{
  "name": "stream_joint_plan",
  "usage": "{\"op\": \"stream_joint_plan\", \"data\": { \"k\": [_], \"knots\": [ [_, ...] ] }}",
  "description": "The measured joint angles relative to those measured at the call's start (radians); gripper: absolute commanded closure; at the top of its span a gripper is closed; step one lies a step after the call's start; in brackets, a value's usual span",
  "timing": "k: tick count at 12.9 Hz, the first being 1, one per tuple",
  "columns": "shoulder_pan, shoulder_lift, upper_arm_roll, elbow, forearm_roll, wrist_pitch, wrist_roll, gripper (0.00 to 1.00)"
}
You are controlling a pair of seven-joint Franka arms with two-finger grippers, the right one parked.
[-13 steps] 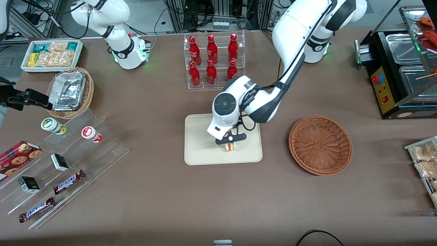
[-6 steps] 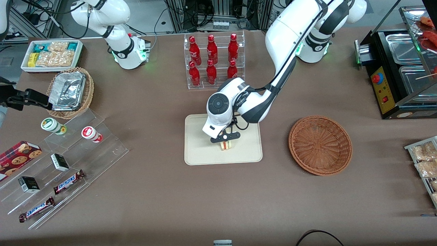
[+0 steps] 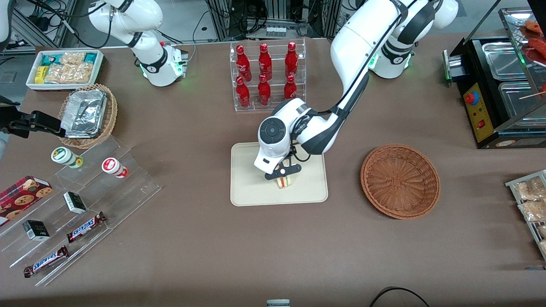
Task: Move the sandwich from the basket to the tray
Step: 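Lower the sandwich onto the tray and open the left gripper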
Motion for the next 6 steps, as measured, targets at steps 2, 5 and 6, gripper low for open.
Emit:
{"op": "stream_joint_plan", "data": {
  "k": [2,5,6],
  "knots": [
    [0.000,0.000,0.003,0.003,0.000,0.000,0.000,0.00],
    [0.004,0.000,0.004,0.018,0.000,0.000,-0.003,0.00],
    [0.004,-0.001,0.004,0.030,0.000,-0.001,-0.006,0.00]
  ]
}}
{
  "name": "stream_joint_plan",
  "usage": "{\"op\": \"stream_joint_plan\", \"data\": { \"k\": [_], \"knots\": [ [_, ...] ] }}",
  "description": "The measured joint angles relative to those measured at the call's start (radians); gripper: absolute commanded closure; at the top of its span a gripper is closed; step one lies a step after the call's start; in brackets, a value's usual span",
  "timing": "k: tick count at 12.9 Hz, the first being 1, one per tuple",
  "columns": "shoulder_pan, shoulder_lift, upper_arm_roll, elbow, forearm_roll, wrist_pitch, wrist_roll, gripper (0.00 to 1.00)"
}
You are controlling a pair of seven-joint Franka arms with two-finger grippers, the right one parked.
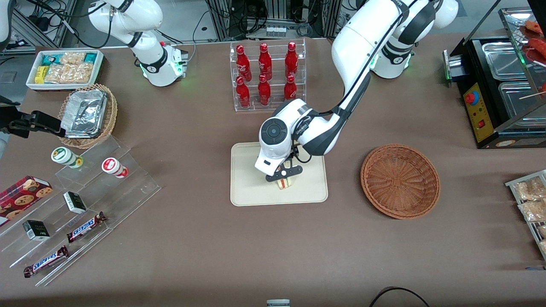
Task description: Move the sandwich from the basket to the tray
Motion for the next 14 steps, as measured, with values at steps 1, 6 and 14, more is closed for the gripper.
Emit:
{"op": "stream_joint_plan", "data": {
  "k": [1,6,14],
  "knots": [
    [0.000,-0.002,0.000,0.014,0.000,-0.005,-0.004,0.00],
    [0.001,-0.061,0.002,0.050,0.011,-0.080,-0.005,0.00],
    [0.155,-0.214,0.037,0.027,0.051,-0.227,0.246,0.00]
  ]
}}
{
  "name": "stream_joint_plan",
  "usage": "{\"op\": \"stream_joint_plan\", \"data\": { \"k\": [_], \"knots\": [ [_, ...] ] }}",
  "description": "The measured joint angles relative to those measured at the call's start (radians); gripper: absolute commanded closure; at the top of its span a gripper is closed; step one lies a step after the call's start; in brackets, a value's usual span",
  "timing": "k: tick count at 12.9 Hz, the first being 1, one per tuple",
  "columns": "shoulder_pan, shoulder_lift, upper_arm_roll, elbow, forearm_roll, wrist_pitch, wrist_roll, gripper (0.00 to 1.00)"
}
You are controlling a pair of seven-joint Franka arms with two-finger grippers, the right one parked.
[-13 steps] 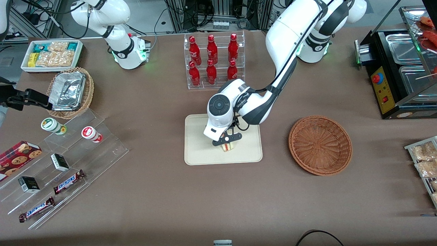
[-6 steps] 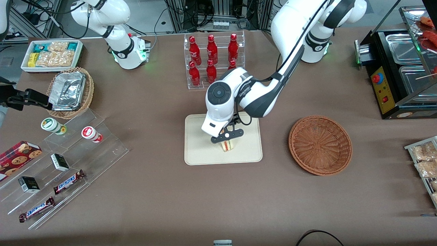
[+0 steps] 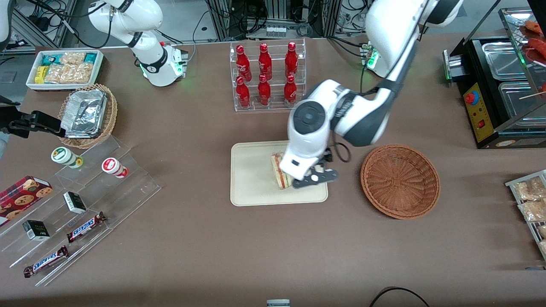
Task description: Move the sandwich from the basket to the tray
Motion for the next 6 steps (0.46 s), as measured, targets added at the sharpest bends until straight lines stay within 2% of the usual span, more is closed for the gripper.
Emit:
{"op": "stream_joint_plan", "data": {
  "k": [6],
  "knots": [
    [0.214,-0.157,0.002,-0.121,-0.082,-0.089,0.311,0.00]
  ]
}}
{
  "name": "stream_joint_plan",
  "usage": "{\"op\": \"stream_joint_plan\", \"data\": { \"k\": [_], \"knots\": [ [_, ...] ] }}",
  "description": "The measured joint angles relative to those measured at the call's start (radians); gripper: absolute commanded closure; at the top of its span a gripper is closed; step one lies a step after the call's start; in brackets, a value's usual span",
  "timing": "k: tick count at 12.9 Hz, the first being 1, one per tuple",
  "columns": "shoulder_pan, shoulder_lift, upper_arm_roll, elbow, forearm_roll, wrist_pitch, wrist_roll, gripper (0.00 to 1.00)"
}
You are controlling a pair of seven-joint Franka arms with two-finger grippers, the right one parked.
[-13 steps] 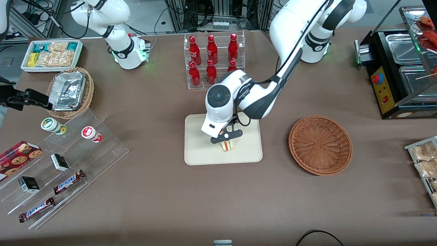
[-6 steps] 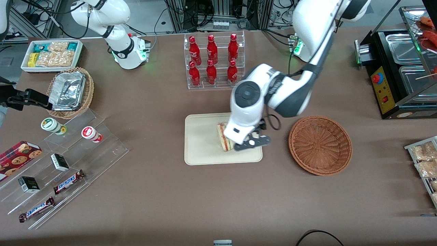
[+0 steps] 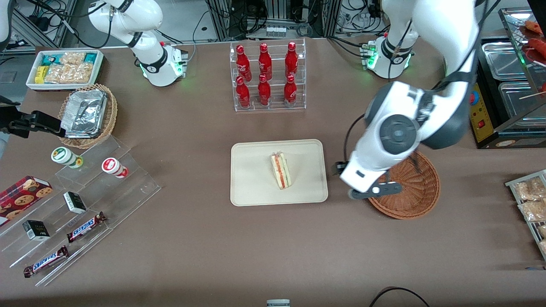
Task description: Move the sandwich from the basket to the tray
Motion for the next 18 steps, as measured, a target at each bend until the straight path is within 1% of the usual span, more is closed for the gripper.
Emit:
{"op": "stream_joint_plan", "data": {
  "k": [2,4,9,12,14,16,18],
  "knots": [
    [0.063,-0.067,0.001,-0.064,-0.025,-0.006,0.096,0.00],
    [0.120,-0.123,0.001,-0.099,-0.037,-0.055,0.217,0.00],
    [0.237,-0.225,0.004,-0.114,-0.037,-0.165,0.420,0.00],
    [0.328,-0.283,-0.003,-0.120,-0.038,-0.222,0.510,0.00],
    [0.370,-0.316,-0.021,-0.120,-0.038,-0.243,0.540,0.00],
    [0.395,-0.344,-0.052,-0.120,-0.038,-0.246,0.541,0.00],
    [0.395,-0.362,-0.059,-0.120,-0.038,-0.248,0.541,0.00]
  ]
}}
